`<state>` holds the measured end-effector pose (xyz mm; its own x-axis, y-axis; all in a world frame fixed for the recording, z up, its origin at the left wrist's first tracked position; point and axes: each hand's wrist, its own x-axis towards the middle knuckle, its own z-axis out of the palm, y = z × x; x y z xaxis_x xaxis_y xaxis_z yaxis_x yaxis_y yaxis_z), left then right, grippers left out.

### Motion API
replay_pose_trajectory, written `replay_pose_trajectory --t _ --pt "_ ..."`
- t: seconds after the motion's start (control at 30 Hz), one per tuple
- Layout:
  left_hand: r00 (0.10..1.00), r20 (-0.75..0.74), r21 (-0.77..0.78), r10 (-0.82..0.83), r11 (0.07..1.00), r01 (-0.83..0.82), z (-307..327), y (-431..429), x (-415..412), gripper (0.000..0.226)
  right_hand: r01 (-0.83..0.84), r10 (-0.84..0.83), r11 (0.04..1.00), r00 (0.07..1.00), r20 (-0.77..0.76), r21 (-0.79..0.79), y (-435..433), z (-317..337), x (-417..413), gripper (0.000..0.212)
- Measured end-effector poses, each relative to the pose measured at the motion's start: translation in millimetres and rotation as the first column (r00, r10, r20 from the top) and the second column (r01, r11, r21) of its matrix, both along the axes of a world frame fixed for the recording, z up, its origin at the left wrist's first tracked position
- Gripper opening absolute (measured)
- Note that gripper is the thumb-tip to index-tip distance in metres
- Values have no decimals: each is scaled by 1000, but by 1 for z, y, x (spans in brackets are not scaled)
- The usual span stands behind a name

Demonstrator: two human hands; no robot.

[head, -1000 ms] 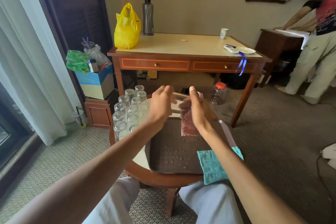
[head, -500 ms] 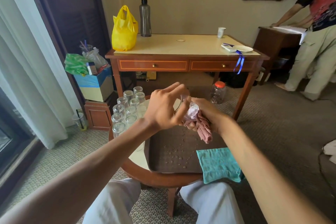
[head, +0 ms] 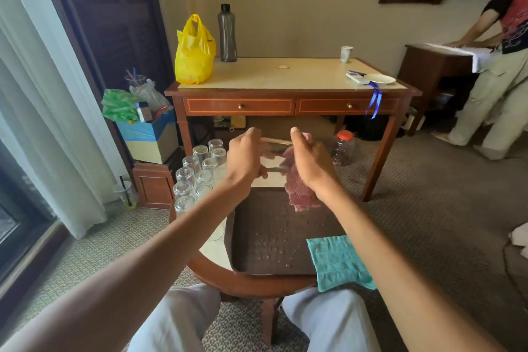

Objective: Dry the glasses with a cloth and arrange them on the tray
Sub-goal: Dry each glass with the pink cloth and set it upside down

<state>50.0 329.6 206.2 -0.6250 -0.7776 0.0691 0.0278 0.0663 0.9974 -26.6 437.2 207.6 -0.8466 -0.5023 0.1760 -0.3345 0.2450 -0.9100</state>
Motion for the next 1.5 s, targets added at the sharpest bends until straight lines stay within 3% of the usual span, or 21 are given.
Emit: replay_pose_trajectory --t 0.03,0.1,0.17,0.23,0.3,0.37,0.43,0.47,0.5,0.57,0.63,0.7,0.8,0.9,0.97,1.07,1.13,1.3,1.5 --pt "998 -57 -247 23 968 -36 -4 -1 0 41 -73 84 996 960 267 -50 2 0 -4 60" --pt "986 -163 -650 -22 755 -90 -8 -6 4 36 -227 240 969 745 622 -101 10 -5 -14 57" --pt "971 -162 -861 -174 505 -53 -10 -6 10 33 -388 356 911 577 735 -136 19 -10 -19 54" --pt "963 -122 -929 -241 369 -25 -11 -5 13 35 -428 375 893 542 752 -136 21 -17 -21 56" --pt "973 -91 -913 -211 409 3 -16 -8 9 37 -284 285 949 594 752 -136 17 -25 -19 57" --pt "989 -53 -783 -135 620 42 -21 -8 1 40 -83 159 985 785 598 -154 9 -33 -12 51" --pt "993 26 -410 -113 905 113 -14 -5 -5 42 70 -10 981 951 310 -182 1 -37 -1 49" --pt "990 82 -207 -117 969 132 -11 -4 -5 43 118 -87 974 982 167 -192 -1 -37 3 50" --pt "983 132 -98 -126 985 140 -8 -4 -5 44 147 -134 968 988 78 -203 -2 -35 8 54" --pt "985 130 -142 -116 981 135 -9 -4 -3 47 115 -100 970 992 78 -214 -1 -31 12 60" --pt "998 30 -403 -48 914 56 -13 -6 3 47 14 28 984 972 233 -179 2 -23 11 63" --pt "994 -102 -732 -32 679 -54 -18 -11 13 43 -136 152 988 911 383 -71 6 -17 3 67" --pt "964 -182 -929 -195 356 -103 -18 -15 26 35 -324 279 945 746 605 -36 4 -22 -14 71" --pt "958 -158 -960 -239 264 -93 -19 -19 30 29 -373 334 922 634 698 -102 5 -27 -15 74" --pt "977 -144 -934 -158 349 -81 -22 -17 27 28 -294 271 953 716 643 -74 4 -28 -7 70" --pt "996 -89 -702 18 708 -76 -28 -14 16 40 -79 116 991 914 390 -111 -3 -32 10 65" --pt "997 -59 -531 58 843 -81 -28 -13 11 45 -40 86 984 959 269 -172 -11 -39 17 58" --pt "993 1 -643 116 761 -88 -24 -22 17 36 -122 145 983 975 171 -135 -8 -56 18 64" --pt "963 210 -654 171 757 8 -40 -42 30 28 -221 211 975 887 410 -21 -6 -102 -3 94"
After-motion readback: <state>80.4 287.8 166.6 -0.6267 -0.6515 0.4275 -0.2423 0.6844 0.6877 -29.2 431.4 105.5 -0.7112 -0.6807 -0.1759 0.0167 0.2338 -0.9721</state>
